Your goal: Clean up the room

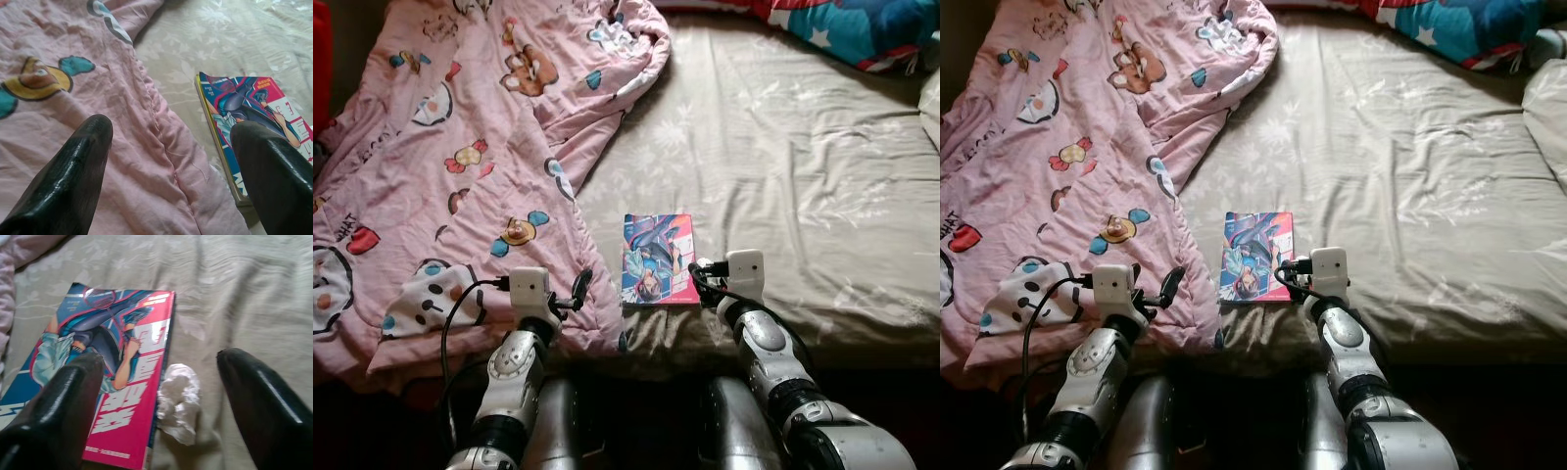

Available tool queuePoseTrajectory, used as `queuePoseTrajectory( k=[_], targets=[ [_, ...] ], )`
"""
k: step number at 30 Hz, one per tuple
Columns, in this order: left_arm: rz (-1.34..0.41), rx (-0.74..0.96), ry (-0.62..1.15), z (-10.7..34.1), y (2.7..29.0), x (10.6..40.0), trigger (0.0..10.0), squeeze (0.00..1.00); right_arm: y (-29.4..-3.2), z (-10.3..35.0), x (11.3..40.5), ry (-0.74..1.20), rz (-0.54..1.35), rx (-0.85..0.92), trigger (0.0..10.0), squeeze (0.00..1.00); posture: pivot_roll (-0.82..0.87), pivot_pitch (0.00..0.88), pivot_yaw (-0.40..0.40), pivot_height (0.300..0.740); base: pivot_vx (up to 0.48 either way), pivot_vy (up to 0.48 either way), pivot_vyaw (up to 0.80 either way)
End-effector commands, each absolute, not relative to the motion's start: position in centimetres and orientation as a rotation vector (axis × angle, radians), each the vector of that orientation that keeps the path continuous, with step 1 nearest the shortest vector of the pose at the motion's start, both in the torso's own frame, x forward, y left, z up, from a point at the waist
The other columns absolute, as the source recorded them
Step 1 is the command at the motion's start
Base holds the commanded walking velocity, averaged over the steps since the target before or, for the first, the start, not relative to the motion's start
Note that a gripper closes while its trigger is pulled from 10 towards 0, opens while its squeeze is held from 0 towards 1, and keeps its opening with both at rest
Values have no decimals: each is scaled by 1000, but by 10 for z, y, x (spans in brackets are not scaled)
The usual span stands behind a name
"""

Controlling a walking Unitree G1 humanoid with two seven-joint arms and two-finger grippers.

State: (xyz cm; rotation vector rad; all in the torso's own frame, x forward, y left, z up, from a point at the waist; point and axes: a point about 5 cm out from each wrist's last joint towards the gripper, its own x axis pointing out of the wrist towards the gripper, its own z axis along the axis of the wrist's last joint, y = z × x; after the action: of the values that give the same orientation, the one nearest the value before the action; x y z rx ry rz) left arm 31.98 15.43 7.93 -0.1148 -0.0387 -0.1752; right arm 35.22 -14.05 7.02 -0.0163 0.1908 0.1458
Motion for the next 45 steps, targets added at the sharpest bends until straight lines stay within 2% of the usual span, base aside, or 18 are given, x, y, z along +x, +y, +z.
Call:
queuePoseTrajectory(
  k=[1,2,3,4,8,18,20,24,25,27,45],
  targets=[
    [-176,-108,-19,75,156,314,10000,0,-139,65,350,227,141,-9,10000,1000,-31,331,81,616,0,0,0],
    [-178,-107,-26,78,156,313,10000,0,-140,66,352,234,129,-14,10000,890,-24,344,84,616,0,0,0],
    [-178,-107,-26,78,156,313,10000,0,-140,66,352,234,129,-14,10000,890,-24,344,84,616,0,0,0],
    [-184,-104,-41,82,155,310,10000,0,-141,68,353,235,111,-2,10000,0,-14,360,86,616,0,0,0],
    [-208,-82,-71,93,152,303,10000,0,-144,71,356,235,58,75,10000,0,21,395,96,616,0,0,0],
    [-223,-44,-85,108,155,285,10000,0,-144,71,357,245,26,102,10000,0,71,453,115,616,0,0,0],
    [-232,-32,-80,113,153,281,10000,0,-146,72,358,246,-4,184,10000,0,77,466,118,616,0,0,0],
    [-245,-25,-80,116,150,280,10000,0,-145,73,359,240,0,177,10000,0,80,478,121,616,0,0,0],
    [-248,-25,-74,117,149,279,10000,0,-145,73,358,240,0,177,7216,0,80,483,122,616,0,0,0],
    [-254,-21,-68,117,147,278,10000,0,-145,72,358,240,-2,179,0,0,79,484,122,616,0,0,0],
    [-271,-1,-37,119,144,273,10000,0,-153,62,351,269,-47,181,0,0,78,492,123,616,0,0,0]
  ],
)
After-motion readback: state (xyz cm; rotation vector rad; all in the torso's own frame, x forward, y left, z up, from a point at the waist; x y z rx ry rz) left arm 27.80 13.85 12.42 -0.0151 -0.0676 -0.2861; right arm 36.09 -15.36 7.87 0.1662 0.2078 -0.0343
